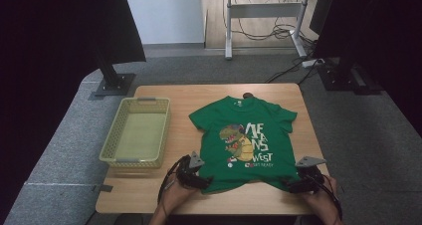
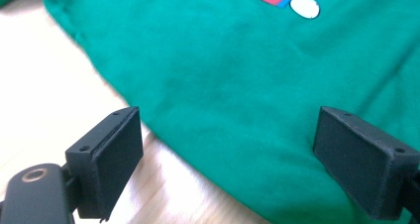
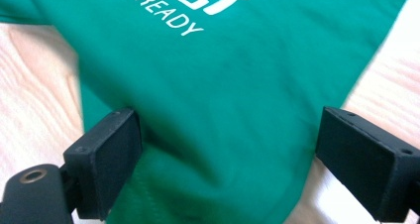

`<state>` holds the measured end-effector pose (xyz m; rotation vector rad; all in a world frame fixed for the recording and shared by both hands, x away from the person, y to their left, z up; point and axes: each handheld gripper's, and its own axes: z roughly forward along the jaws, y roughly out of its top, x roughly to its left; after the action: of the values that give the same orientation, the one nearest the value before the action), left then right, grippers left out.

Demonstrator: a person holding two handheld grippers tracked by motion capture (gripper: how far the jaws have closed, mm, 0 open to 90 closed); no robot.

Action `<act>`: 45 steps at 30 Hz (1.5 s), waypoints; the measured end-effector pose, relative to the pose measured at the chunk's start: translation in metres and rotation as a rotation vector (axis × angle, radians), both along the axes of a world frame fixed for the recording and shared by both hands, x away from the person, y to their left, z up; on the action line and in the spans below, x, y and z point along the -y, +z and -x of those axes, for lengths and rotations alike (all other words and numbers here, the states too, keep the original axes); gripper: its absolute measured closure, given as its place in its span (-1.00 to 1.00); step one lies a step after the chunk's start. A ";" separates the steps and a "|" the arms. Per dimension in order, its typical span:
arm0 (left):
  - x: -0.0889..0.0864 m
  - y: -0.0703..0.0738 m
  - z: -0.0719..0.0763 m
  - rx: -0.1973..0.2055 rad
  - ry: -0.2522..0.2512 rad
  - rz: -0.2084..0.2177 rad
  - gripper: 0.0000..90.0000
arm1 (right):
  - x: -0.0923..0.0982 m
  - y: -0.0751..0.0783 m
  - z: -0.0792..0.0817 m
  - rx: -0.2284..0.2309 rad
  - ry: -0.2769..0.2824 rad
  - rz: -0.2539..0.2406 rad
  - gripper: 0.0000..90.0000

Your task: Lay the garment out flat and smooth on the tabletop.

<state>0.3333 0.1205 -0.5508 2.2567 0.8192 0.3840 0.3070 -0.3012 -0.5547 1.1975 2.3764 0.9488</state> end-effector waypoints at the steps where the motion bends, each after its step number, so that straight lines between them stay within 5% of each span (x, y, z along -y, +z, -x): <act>1: -0.004 0.000 0.002 -0.011 -0.004 0.006 -0.74 | 0.004 0.000 0.003 -0.004 -0.003 -0.002 -0.77; 8: -0.007 -0.001 0.010 -0.023 -0.041 0.014 -0.72 | 0.009 0.002 0.014 -0.025 0.030 0.013 -0.77; 13: -0.005 0.005 0.014 0.005 -0.053 0.028 -0.70 | 0.009 0.006 0.020 -0.044 0.051 0.026 -0.74; 14: 0.001 0.008 0.018 0.006 -0.068 0.065 -0.70 | 0.007 0.010 0.022 -0.007 0.043 0.007 -0.74; 16: 0.001 0.008 0.018 0.006 -0.068 0.065 -0.72 | 0.003 0.014 0.021 0.012 0.045 -0.033 -0.74; 20: 0.015 0.002 0.026 0.007 -0.102 0.023 -0.75 | -0.011 0.010 0.017 0.021 0.071 -0.022 -0.79; 22: 0.012 -0.002 0.026 -0.004 -0.091 0.017 -0.76 | -0.015 0.002 0.017 0.002 0.083 0.025 -0.81; 34: 0.000 0.002 0.028 -0.012 -0.099 -0.009 -0.74 | -0.004 0.004 0.024 -0.014 0.103 0.010 -0.72; 38: 0.000 0.003 0.028 -0.013 -0.101 0.002 -0.74 | -0.002 0.006 0.023 -0.014 0.101 -0.037 -0.73; 39: -0.002 0.009 0.025 -0.018 -0.089 0.056 -0.74 | -0.002 0.006 0.023 -0.014 0.101 -0.037 -0.73; 40: -0.002 0.012 0.023 -0.014 -0.088 0.061 -0.74 | 0.002 0.014 0.023 0.018 0.081 -0.067 -0.78; 45: -0.003 0.025 0.015 0.025 -0.063 0.076 -0.74 | 0.004 0.022 0.020 0.047 0.066 -0.071 -0.82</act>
<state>0.3180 0.1231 -0.5255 2.1970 0.7358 0.3460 0.2872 -0.3056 -0.5332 1.1149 2.3767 1.0782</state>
